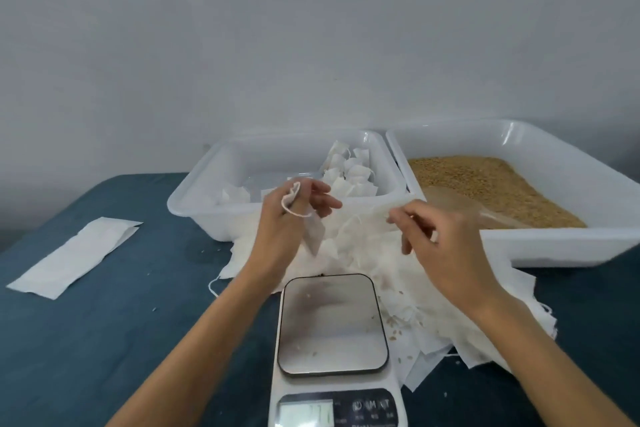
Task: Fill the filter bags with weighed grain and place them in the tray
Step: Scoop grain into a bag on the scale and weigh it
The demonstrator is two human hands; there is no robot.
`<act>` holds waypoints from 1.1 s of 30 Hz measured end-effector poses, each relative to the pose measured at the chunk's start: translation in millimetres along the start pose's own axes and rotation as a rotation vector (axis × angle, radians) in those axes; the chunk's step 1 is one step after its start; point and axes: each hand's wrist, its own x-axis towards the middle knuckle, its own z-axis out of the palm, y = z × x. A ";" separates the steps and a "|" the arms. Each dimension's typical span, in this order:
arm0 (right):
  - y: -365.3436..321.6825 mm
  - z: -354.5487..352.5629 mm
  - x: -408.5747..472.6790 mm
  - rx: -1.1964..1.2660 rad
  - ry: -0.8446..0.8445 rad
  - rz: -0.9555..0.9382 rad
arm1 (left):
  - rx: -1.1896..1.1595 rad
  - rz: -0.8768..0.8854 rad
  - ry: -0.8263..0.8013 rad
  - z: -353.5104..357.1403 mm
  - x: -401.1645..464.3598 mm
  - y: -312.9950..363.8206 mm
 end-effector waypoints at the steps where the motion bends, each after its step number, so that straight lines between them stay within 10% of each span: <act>1: -0.6 2.9 -3.1 0.037 0.001 0.002 | 0.007 0.030 0.032 -8.8 17.1 4.6; 9: 10.4 -0.3 -11.7 0.042 0.071 -0.028 | 0.619 -0.089 0.186 -78.0 151.1 -20.3; 18: 10.8 -2.3 -10.3 0.094 0.080 -0.028 | 1.162 -0.402 -0.130 -114.0 151.1 -51.8; 25: 6.7 -10.0 -6.1 0.210 0.205 0.029 | 0.997 0.215 0.144 -58.8 99.1 -4.5; 33: 8.0 -19.8 -3.1 0.336 0.355 0.123 | 0.875 0.335 -0.422 15.3 -20.8 -0.3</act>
